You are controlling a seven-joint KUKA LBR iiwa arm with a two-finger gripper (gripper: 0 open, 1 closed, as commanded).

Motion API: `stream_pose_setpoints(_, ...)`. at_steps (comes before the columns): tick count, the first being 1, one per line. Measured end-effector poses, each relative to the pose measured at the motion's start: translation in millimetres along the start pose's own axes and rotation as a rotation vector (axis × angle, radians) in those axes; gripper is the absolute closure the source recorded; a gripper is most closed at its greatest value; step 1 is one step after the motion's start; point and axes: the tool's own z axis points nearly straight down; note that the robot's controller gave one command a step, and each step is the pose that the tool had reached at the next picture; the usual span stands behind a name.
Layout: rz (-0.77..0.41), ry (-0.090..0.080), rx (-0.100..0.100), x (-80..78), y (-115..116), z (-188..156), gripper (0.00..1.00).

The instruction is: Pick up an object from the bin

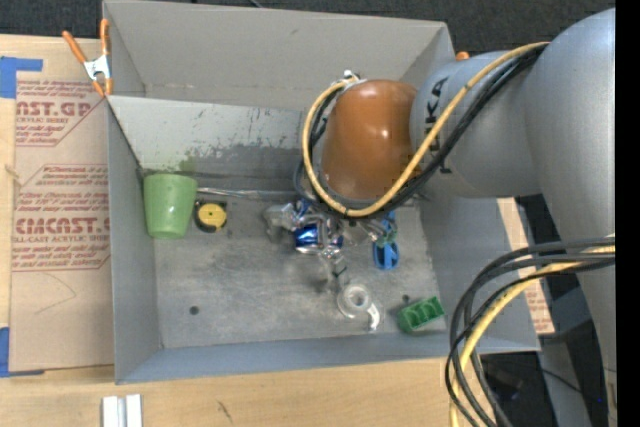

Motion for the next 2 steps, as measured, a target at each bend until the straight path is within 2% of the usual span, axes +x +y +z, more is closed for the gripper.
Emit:
stream_pose_setpoints(1, -0.073, -0.004, 0.005, -11.6, -18.3, -2.3, 0.0)
stream_pose_setpoints(2, -0.073, -0.004, 0.003, -11.4, -17.8, -2.1, 1.0)
